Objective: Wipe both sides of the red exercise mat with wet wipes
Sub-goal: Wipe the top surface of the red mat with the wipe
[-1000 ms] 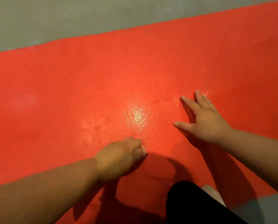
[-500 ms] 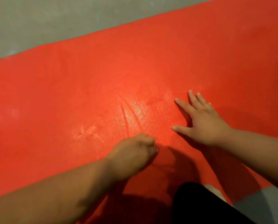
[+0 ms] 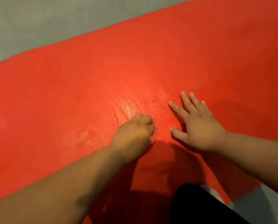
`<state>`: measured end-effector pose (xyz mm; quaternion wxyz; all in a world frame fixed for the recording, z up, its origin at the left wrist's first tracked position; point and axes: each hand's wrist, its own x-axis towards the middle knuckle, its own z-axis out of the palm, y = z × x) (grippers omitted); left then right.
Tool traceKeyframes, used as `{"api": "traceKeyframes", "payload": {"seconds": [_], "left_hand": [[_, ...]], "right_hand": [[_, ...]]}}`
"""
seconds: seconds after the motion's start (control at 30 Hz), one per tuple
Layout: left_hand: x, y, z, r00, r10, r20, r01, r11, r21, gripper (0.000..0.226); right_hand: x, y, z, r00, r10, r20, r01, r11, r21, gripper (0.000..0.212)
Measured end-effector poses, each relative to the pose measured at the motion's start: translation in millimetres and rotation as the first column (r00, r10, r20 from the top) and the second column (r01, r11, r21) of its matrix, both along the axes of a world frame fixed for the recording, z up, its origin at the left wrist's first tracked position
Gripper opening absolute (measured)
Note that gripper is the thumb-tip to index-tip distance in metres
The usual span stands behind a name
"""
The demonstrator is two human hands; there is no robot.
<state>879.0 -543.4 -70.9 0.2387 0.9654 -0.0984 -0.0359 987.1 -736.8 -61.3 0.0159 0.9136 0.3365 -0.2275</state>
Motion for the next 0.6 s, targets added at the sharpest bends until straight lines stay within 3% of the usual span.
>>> {"api": "traceKeyframes", "payload": {"seconds": [0.07, 0.1, 0.13, 0.2, 0.27, 0.3, 0.33, 0.4, 0.47, 0.53, 0.6], "left_hand": [[4, 16, -2, 0.982, -0.191, -0.013, 0.191, 0.981, 0.043, 0.016], [19, 27, -5, 0.98, -0.2, -0.004, 0.2, 0.975, 0.098, 0.011], [37, 37, -8, 0.992, -0.128, 0.022, 0.123, 0.981, 0.153, 0.011], [82, 55, -11, 0.976, 0.201, 0.08, -0.213, 0.96, 0.184, 0.017], [111, 61, -9, 0.86, 0.51, 0.03, -0.51, 0.855, 0.095, 0.022], [112, 52, -10, 0.833, 0.552, 0.014, -0.552, 0.831, 0.065, 0.023], [104, 36, -10, 0.853, 0.522, -0.015, -0.521, 0.852, 0.06, 0.022], [66, -11, -6, 0.965, 0.263, -0.015, -0.262, 0.964, 0.04, 0.02], [24, -45, 4, 0.999, 0.052, -0.012, -0.053, 0.998, -0.02, 0.03], [15, -44, 5, 0.991, 0.12, -0.059, -0.126, 0.984, -0.126, 0.045], [19, -26, 9, 0.957, 0.243, -0.158, -0.276, 0.93, -0.244, 0.046]], "right_hand": [[0, -1, -1, 1.0, 0.006, -0.002, -0.006, 1.0, 0.004, 0.089], [2, -3, 0, 1.0, 0.017, -0.011, -0.017, 1.0, 0.011, 0.088], [4, -7, 0, 0.999, 0.032, -0.024, -0.031, 0.999, 0.023, 0.088], [9, -13, 1, 0.997, 0.058, -0.053, -0.055, 0.997, 0.056, 0.086], [15, -19, 1, 0.996, 0.057, -0.062, -0.05, 0.993, 0.102, 0.084], [16, -22, -1, 0.997, 0.044, -0.059, -0.036, 0.991, 0.128, 0.082], [16, -23, -2, 0.998, 0.03, -0.054, -0.022, 0.988, 0.153, 0.08], [15, -23, -5, 0.999, 0.01, -0.037, -0.003, 0.981, 0.194, 0.074], [14, -22, -6, 1.0, 0.005, -0.023, 0.0, 0.977, 0.215, 0.07], [13, -21, -5, 1.0, 0.0, -0.021, 0.005, 0.975, 0.224, 0.067], [8, -18, -2, 1.0, 0.012, -0.004, -0.01, 0.97, 0.242, 0.063]]}}
